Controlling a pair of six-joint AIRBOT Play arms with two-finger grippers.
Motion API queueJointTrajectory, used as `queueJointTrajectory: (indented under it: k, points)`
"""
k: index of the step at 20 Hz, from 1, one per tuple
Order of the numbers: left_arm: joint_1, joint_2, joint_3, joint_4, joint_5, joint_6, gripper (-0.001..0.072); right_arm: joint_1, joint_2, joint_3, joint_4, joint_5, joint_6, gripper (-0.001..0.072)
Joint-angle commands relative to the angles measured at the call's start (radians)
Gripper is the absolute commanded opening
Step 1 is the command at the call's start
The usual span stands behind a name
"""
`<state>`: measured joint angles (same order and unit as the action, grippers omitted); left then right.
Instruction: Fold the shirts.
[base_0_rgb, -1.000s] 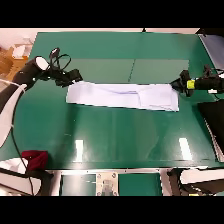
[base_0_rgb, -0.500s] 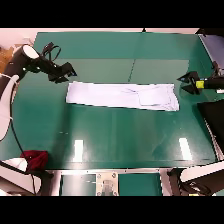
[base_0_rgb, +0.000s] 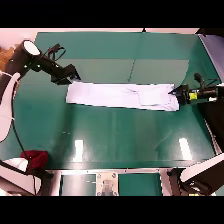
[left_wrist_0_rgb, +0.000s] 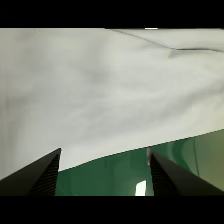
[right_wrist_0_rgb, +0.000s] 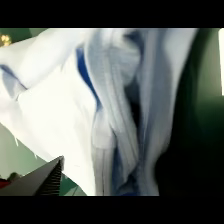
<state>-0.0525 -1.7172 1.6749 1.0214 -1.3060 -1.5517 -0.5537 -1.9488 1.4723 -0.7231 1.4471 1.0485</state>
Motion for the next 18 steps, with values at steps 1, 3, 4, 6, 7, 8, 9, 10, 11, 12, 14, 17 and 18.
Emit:
queueJointTrajectory:
  k: [1,3,4,6,7,8,9,10,11,12,14,17,18]
  points:
    - [-0.044,0.000,0.002,-0.019,0.013,0.018,0.0515,0.043,-0.056,0.045,-0.010,0.001,-0.028,0.0527]
    - [-0.089,0.000,0.002,-0.021,0.064,0.069,0.0061,0.071,-0.058,0.082,-0.010,-0.005,-0.020,0.0214]
    - [-0.111,0.000,0.002,-0.021,0.096,0.075,0.0026,0.082,-0.058,0.106,-0.013,-0.005,-0.001,0.0048]
    - [-0.161,-0.002,0.002,-0.031,0.174,0.103,0.0026,0.100,-0.057,0.161,-0.014,0.024,0.025,0.0014]
    - [-0.187,-0.006,0.002,-0.040,0.213,0.110,0.0026,0.107,-0.053,0.190,-0.018,0.051,0.045,0.0014]
    - [-0.219,-0.018,0.002,-0.056,0.256,0.122,0.0026,0.116,-0.043,0.219,-0.027,0.078,0.060,0.0013]
    - [-0.255,-0.037,0.002,-0.067,0.304,0.122,0.0026,0.125,-0.027,0.245,-0.037,0.102,0.079,0.0013]
    - [-0.292,-0.063,0.002,-0.079,0.353,0.128,0.0026,0.135,-0.004,0.271,-0.044,0.130,0.100,0.0013]
    - [-0.330,-0.095,0.002,-0.114,0.405,0.146,0.0026,0.144,0.024,0.294,-0.046,0.153,0.109,0.0013]
    - [-0.373,-0.137,0.002,-0.172,0.457,0.175,0.0026,0.157,0.060,0.315,-0.045,0.170,0.124,0.0013]
    - [-0.454,-0.224,0.009,-0.302,0.537,0.253,0.0026,0.188,0.138,0.348,-0.044,0.194,0.130,0.0013]
    - [-0.545,-0.344,0.061,-0.422,0.602,0.278,0.0026,0.246,0.253,0.366,-0.044,0.204,0.130,0.0013]
    - [-0.562,-0.376,0.087,-0.445,0.602,0.278,0.0026,0.266,0.283,0.370,-0.044,0.204,0.131,0.0013]
